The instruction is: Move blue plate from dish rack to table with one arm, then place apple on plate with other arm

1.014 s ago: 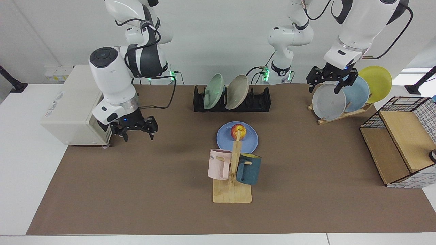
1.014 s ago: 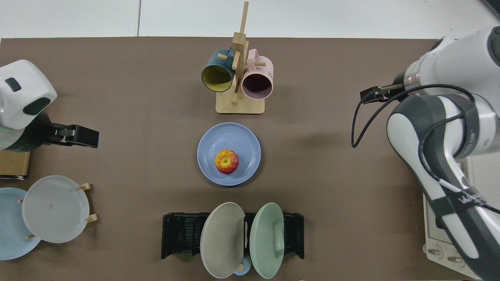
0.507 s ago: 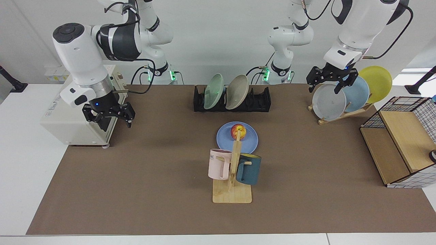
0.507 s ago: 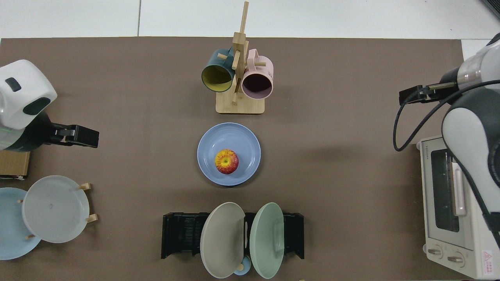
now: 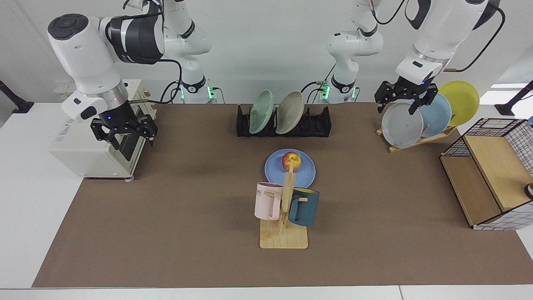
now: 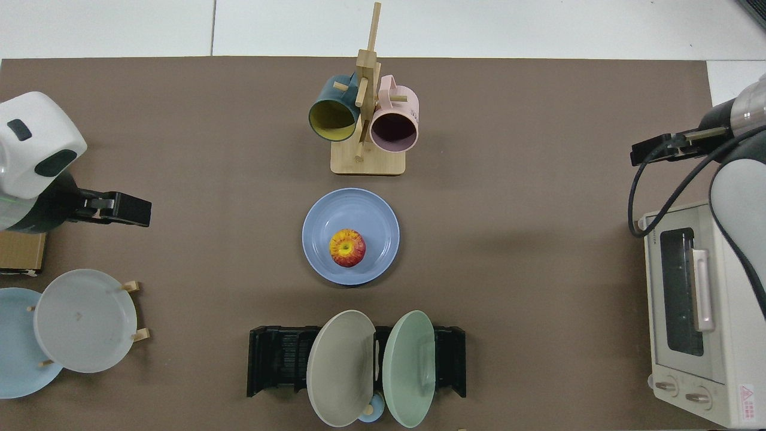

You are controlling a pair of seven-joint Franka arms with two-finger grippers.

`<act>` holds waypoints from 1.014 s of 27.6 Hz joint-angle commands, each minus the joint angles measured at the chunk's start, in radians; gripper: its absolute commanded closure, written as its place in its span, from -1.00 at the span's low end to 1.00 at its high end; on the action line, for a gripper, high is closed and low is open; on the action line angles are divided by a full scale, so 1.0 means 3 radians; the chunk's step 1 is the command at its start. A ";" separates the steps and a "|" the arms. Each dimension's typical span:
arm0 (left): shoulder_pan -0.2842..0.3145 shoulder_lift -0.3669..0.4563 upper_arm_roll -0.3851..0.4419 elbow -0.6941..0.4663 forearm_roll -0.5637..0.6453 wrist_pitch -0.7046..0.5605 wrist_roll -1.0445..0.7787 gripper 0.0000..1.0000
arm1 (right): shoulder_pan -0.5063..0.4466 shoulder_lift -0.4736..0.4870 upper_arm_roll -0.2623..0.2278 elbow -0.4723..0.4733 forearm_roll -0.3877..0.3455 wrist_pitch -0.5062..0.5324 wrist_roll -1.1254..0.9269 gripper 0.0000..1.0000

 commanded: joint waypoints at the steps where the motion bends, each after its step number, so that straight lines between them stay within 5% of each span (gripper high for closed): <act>1: -0.0043 -0.0031 0.0040 0.0022 0.0023 -0.0058 -0.0015 -1.00 | -0.0071 -0.0051 0.0053 -0.0008 0.0042 -0.0030 -0.0102 -1.00; 10: -0.0043 -0.0031 0.0040 0.0022 0.0023 -0.0058 -0.0020 -1.00 | -0.0031 -0.0204 0.0053 -0.0069 0.0068 -0.0076 -0.0072 -1.00; 15: -0.0043 -0.0031 0.0040 0.0022 0.0023 -0.0058 -0.0020 -1.00 | -0.0020 -0.0496 0.0053 -0.0493 0.0042 -0.0004 -0.0036 -1.00; 28: -0.0043 -0.0031 0.0040 0.0022 0.0023 -0.0058 -0.0015 -1.00 | -0.0107 -0.0460 0.0053 -0.0478 0.0052 0.0175 -0.0026 -1.00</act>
